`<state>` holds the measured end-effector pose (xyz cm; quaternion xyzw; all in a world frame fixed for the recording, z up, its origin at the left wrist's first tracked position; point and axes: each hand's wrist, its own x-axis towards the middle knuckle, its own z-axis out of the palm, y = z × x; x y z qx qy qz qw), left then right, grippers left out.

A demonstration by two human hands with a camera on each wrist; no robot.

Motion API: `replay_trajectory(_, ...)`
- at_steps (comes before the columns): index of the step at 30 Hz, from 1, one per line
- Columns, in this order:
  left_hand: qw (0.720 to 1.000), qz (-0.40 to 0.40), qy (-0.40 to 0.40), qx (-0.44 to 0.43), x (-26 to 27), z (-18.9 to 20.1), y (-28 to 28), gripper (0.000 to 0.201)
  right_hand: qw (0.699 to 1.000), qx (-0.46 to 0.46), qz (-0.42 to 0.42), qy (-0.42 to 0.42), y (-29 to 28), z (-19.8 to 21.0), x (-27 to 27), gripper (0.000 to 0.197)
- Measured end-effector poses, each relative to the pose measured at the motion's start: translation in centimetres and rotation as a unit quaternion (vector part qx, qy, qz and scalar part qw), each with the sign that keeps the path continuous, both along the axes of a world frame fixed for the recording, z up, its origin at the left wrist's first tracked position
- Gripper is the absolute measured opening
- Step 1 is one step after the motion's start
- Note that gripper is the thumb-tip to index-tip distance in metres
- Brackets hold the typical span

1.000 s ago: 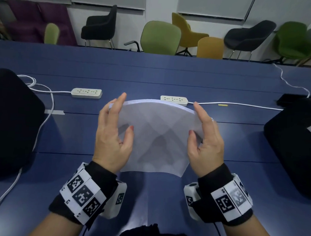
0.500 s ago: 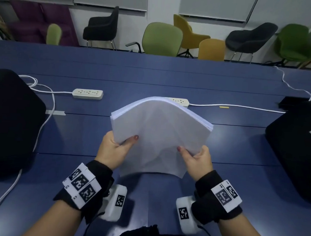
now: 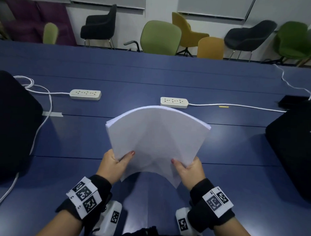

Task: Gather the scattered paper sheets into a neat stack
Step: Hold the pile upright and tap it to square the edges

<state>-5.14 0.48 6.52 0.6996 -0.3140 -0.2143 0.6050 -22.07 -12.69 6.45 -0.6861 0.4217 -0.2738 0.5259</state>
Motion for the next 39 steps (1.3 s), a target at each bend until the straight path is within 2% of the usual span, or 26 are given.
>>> replay_trajectory(2, 1.000, -0.006, 0.004, 0.006, 0.2, -0.2, 0.1, 0.011, 1.000, 0.021, -0.008, 0.015, -0.3, -0.2, -0.1, 0.014)
replay_trajectory(4, 1.000, -0.016, 0.003, 0.005, 0.5, 0.3, -0.1, 0.012, 1.000, -0.001, -0.022, -0.013, -0.4, 0.0, 0.0, 0.028)
replay_trajectory(5, 1.000, -0.016, 0.010, 0.001, 0.7, 0.5, -0.3, 0.011, 0.999, -0.015, -0.044, -0.024, -0.6, -0.1, 0.1, 0.043)
replay_trajectory(7, 0.999, 0.001, 0.036, -0.014, 1.1, 1.3, -0.8, 0.013, 0.991, -0.018, -0.133, 0.000, -1.1, -0.2, 0.2, 0.088)
replay_trajectory(8, 0.996, 0.021, 0.077, -0.037, 1.4, 1.5, -1.2, 0.012, 0.985, 0.022, -0.173, 0.006, -1.4, -0.2, 0.1, 0.104)
replay_trajectory(9, 0.989, 0.039, 0.130, -0.065, 1.5, 1.8, -1.5, 0.016, 0.978, 0.101, -0.181, -0.032, -1.7, -0.4, -0.1, 0.111)
replay_trajectory(10, 0.976, 0.047, 0.192, -0.087, 1.6, 1.9, -1.8, 0.027, 0.958, 0.208, -0.159, -0.114, -1.7, -0.3, -0.2, 0.112)
replay_trajectory(11, 0.960, 0.045, 0.257, -0.103, 1.4, 2.2, -2.0, 0.031, 0.919, 0.323, -0.098, -0.204, -1.6, -0.4, -0.2, 0.108)
replay_trajectory(12, 0.944, 0.035, 0.307, -0.114, 1.2, 2.5, -2.1, 0.024, 0.868, 0.413, -0.044, -0.272, -1.3, -0.2, -0.2, 0.104)
replay_trajectory(13, 0.934, 0.019, 0.336, -0.115, 0.9, 2.7, -2.2, 0.018, 0.833, 0.459, 0.003, -0.309, -1.2, -0.4, -0.2, 0.103)
replay_trajectory(14, 0.926, 0.007, 0.359, -0.113, 0.6, 2.6, -2.3, 0.016, 0.820, 0.467, 0.035, -0.329, -1.2, -0.5, -0.2, 0.101)
replay_trajectory(16, 0.921, -0.021, 0.374, -0.108, 0.2, 2.1, -2.2, 0.013, 0.835, 0.429, 0.061, -0.340, -1.6, -0.6, 0.1, 0.093)
replay_trajectory(17, 0.920, -0.034, 0.372, -0.115, 0.3, 1.9, -2.1, 0.021, 0.849, 0.400, 0.060, -0.339, -2.0, -0.6, 0.2, 0.088)
replay_trajectory(19, 0.914, -0.029, 0.379, -0.145, 1.6, 1.5, -1.8, 0.053, 0.891, 0.320, 0.045, -0.319, -3.4, -0.2, -0.1, 0.081)
replay_trajectory(21, 0.892, -0.006, 0.406, -0.198, 3.9, 1.5, -0.8, 0.061, 0.924, 0.247, 0.035, -0.289, -5.1, 0.3, -1.1, 0.067)
replay_trajectory(22, 0.892, -0.017, 0.399, -0.211, 5.4, 1.6, -0.1, 0.059, 0.933, 0.229, 0.038, -0.274, -5.8, 0.6, -1.5, 0.063)
replay_trajectory(23, 0.904, -0.048, 0.374, -0.200, 6.3, 2.2, 0.5, 0.057, 0.940, 0.215, 0.043, -0.262, -6.5, 0.7, -2.2, 0.065)
replay_trajectory(25, 0.944, -0.103, 0.296, -0.107, 7.6, 2.6, 1.4, 0.055, 0.955, 0.190, 0.059, -0.221, -7.7, 0.9, -3.0, 0.067)
replay_trajectory(26, 0.958, -0.112, 0.260, -0.049, 7.9, 2.3, 1.5, 0.056, 0.963, 0.177, 0.066, -0.190, -8.0, 1.0, -3.0, 0.055)
replay_trajectory(27, 0.968, -0.110, 0.224, 0.002, 8.0, 1.9, 1.3, 0.057, 0.970, 0.165, 0.079, -0.160, -8.3, 0.8, -2.6, 0.034)
replay_trajectory(28, 0.978, -0.095, 0.184, 0.038, 8.1, 1.4, 0.9, 0.054, 0.976, 0.147, 0.088, -0.131, -8.3, 0.9, -2.0, 0.016)
replay_trajectory(31, 0.994, -0.007, 0.098, 0.048, 8.0, 0.0, -0.9, 0.025, 0.992, 0.080, 0.063, -0.071, -8.3, 0.0, 0.4, 0.024)
replay_trajectory(33, 0.998, 0.044, 0.040, 0.032, 7.9, -0.2, -2.4, 0.021, 0.997, 0.031, 0.017, -0.069, -8.0, -0.3, 2.0, 0.020)
replay_trajectory(36, 0.995, 0.092, 0.029, 0.004, 7.3, 0.0, -4.0, 0.017, 0.996, -0.008, -0.060, -0.072, -7.6, -1.3, 3.6, 0.014)
replay_trajectory(39, 0.993, 0.104, 0.037, 0.042, 6.8, -1.2, -4.3, 0.014, 0.994, 0.033, -0.099, -0.023, -7.3, -3.2, 3.9, 0.010)
